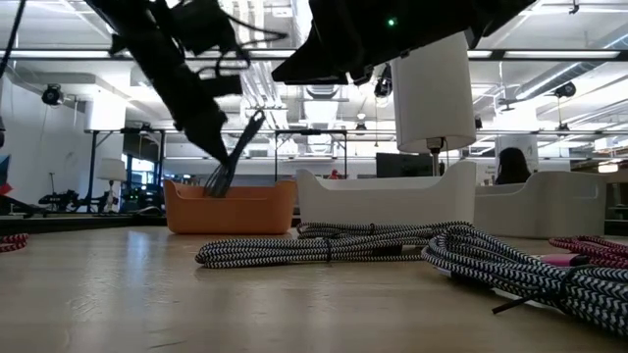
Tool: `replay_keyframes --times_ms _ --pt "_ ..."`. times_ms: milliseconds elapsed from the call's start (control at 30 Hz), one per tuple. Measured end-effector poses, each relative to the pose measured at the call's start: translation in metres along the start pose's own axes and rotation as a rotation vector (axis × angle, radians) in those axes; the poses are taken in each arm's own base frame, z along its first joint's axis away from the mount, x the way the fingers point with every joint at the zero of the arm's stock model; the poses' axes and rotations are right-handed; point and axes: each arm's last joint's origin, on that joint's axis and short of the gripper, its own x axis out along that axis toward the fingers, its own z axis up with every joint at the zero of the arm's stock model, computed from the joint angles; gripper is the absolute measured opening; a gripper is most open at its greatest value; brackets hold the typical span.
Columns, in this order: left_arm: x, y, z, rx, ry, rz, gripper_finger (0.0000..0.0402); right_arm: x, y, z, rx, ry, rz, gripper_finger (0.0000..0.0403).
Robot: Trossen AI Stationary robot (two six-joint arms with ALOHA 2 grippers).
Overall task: Pick & Place USB Port
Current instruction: Put the blue charger cable into the orange bin
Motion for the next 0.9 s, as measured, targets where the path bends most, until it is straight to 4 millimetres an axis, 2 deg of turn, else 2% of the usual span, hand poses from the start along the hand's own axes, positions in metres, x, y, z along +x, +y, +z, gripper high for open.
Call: replay_keyframes --times_ms 433,767,900 --pt "0.048 -0.008 -0.015 0.076 0.185 0.017 0.0 0.0 0.0 -0.002 0.012 0.022 0.002 0.0172" --pt "0.058 -0.013 -0.018 0.123 0.223 0.013 0.0001 0.0 0.0 -0.004 0.005 0.04 0.004 0.0159" --pt "0.059 -0.012 -0.017 0.122 0.222 0.02 0.0015 0.0 0.0 -0.004 0.005 0.04 0.004 0.0157"
